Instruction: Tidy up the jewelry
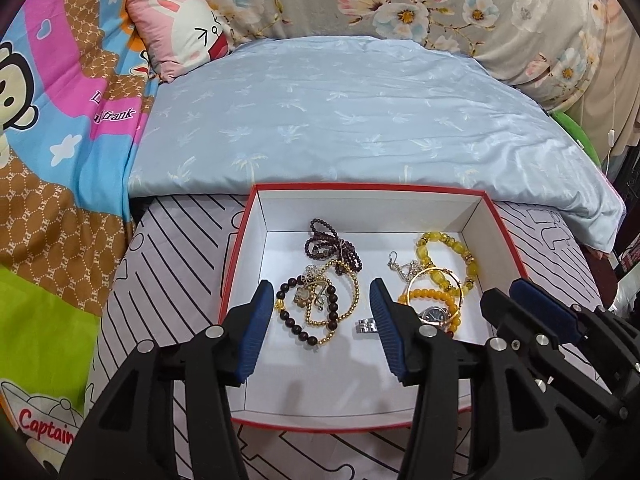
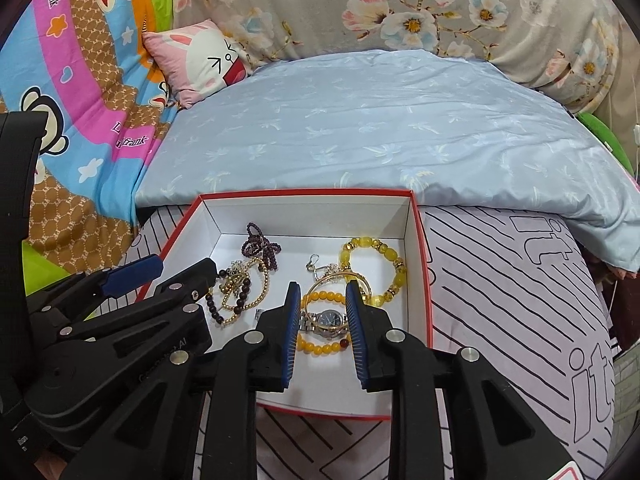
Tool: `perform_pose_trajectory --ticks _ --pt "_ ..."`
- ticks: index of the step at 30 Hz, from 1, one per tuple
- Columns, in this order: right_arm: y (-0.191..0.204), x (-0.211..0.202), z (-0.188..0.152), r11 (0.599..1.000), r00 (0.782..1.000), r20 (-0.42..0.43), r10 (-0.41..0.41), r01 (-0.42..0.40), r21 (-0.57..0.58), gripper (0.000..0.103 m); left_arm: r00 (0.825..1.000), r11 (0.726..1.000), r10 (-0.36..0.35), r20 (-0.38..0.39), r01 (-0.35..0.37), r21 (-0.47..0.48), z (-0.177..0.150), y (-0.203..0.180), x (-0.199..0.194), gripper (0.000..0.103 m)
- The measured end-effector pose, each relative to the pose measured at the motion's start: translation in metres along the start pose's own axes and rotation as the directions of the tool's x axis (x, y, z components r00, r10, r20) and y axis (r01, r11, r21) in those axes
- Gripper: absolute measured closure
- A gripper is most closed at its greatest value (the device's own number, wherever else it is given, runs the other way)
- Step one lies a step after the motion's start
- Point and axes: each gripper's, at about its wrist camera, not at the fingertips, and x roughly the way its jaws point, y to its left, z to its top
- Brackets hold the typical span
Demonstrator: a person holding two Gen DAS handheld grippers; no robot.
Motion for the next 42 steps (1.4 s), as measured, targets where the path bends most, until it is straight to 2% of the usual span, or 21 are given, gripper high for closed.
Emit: perform_pose_trajectory --ticks 3,7,9,13,20,24,29,42 --pt "0.002 -0.009 -0.005 1.0 1.0 0.004 -0.025 0.025 -0.005 0.075 1.0 1.0 0.006 0.0 -0.006 -0.002 -0.005 0.0 -0.006 0.054" --pt "0.0 -0.02 -0.012 0.999 0.999 0.008 -0.041 0.041 0.006 0.069 1.0 1.0 0.022 0.003 -0.022 -0.013 -0.012 0.002 -0.016 0.043" --pt "-0.002 -0.025 -0.017 0.999 0.999 0.011 -0.049 0.049 0.012 0.063 0.999 0.999 0.031 0.006 -0.031 -0.018 -0.017 0.004 -0.022 0.042" --pt "-0.002 -0.036 -0.028 0.998 0.998 0.013 -0.065 0.064 0.012 0.059 0.999 0.999 0.04 0.002 -0.04 -0.012 -0.026 0.003 -0.029 0.04" --pt "-0.008 -0.05 -0.041 0.996 0.996 0.02 -0.084 0.083 0.031 0.046 0.998 0.998 0.066 0.004 -0.066 -0.024 -0.039 0.006 -0.042 0.026" --pt "-0.009 -0.055 -0.048 0.995 0.995 0.023 -0.095 0.094 0.034 0.04 0.997 0.997 0.077 0.0 -0.077 -0.024 -0.047 0.007 -0.047 0.022" --pt "-0.009 -0.06 -0.057 0.994 0.995 0.023 -0.098 0.097 0.04 0.036 0.997 0.996 0.078 -0.009 -0.078 -0.039 -0.057 0.009 -0.053 0.017" --pt "-0.003 -0.069 -0.076 0.994 0.994 0.013 -0.105 0.104 0.026 0.033 0.996 0.995 0.08 -0.031 -0.082 -0.06 -0.081 0.015 -0.06 0.017"
